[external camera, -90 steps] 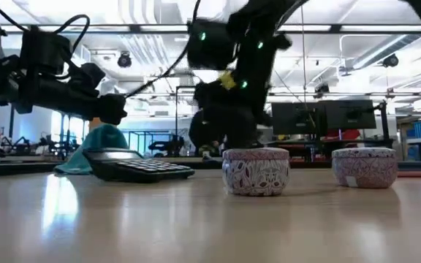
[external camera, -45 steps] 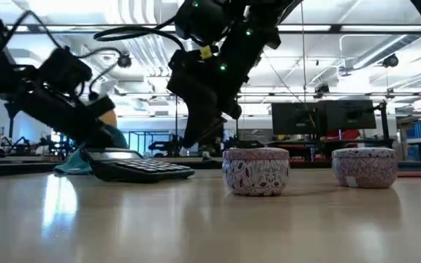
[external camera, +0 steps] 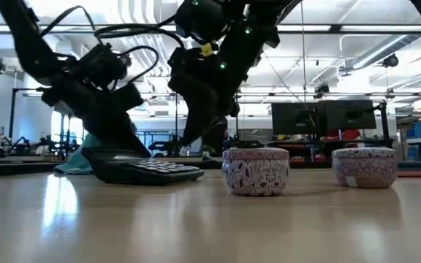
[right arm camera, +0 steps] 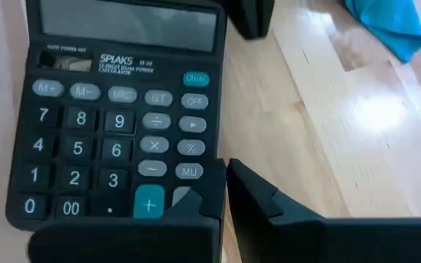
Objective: Apply microfiber cloth
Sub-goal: Move the black calculator to the center of the table
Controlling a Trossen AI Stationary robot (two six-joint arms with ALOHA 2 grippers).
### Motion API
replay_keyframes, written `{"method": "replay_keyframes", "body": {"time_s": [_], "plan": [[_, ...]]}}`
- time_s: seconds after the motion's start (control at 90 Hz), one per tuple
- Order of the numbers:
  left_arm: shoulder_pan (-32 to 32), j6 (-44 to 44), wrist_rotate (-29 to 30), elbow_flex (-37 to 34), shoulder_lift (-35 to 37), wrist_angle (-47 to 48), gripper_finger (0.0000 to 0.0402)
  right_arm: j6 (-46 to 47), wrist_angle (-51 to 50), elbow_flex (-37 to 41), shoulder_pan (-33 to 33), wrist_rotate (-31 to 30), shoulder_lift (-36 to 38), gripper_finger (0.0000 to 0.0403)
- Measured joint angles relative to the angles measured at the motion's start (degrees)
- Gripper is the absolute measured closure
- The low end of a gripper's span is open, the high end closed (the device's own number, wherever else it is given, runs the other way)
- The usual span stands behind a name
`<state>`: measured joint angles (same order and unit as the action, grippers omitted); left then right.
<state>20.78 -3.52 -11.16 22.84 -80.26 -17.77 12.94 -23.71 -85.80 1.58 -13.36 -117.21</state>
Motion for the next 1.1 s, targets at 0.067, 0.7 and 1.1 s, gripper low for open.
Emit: {"method": "replay_keyframes", "body": {"time_s": [0.067, 0.7, 1.1], "plan": [[0.0, 0.1, 1.9, 3.5, -0.1, 6.6, 0.04, -0.1, -0.2, 0.0, 0.0, 0.0, 0.0, 0.0403], [-8.8, 14.8, 4.4, 3.9, 5.4, 29.5, 0.0399, -0.1, -5.8, 0.0, 0.9, 0.3, 0.1, 0.0403], [-15.8, 11.3, 4.5, 4.9, 2.8, 8.1, 0.04, -2.4, -9.4, -0.1, 1.4, 6.9, 3.2, 0.0403]]}}
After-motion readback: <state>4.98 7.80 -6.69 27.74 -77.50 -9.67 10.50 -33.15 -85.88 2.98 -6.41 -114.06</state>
